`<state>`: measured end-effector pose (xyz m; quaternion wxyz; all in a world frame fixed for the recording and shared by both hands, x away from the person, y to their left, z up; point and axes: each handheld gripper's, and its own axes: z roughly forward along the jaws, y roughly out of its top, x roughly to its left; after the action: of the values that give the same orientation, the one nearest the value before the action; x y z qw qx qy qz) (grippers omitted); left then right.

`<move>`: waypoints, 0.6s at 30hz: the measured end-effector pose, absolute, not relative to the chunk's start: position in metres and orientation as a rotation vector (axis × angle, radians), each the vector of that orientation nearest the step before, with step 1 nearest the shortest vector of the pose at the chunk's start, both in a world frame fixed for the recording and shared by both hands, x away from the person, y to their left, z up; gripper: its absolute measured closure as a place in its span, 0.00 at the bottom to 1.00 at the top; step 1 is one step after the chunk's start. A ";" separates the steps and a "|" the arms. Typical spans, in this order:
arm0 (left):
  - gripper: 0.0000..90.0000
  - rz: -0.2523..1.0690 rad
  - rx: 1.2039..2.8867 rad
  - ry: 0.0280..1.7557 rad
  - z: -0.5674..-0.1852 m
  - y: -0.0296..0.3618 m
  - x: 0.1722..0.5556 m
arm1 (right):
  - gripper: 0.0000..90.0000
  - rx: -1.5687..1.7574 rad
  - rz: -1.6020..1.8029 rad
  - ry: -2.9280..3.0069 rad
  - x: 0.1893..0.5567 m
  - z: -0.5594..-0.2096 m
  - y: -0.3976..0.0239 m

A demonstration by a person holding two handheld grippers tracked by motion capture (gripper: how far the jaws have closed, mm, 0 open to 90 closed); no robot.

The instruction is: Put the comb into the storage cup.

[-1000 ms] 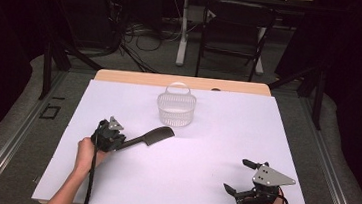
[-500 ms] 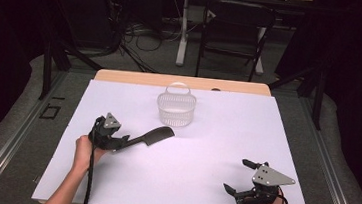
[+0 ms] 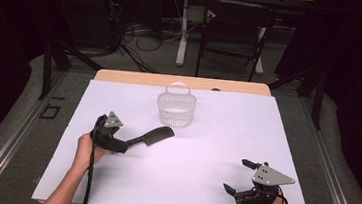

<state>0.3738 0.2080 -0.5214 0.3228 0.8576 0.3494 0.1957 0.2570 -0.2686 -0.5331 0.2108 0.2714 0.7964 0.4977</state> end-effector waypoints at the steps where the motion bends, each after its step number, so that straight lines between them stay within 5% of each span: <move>1: 0.10 0.514 2.251 0.917 -0.521 0.208 0.374 | 0.00 0.754 1.383 2.213 0.257 -0.533 -0.269; 18: 0.00 0.477 2.320 0.857 -0.518 0.198 0.376 | 0.00 0.753 1.392 2.221 0.257 -0.534 -0.268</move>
<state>0.3764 0.1983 -0.5182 0.3063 0.8768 0.3237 0.1803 0.2573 -0.2676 -0.5336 0.2057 0.2702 0.7969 0.4996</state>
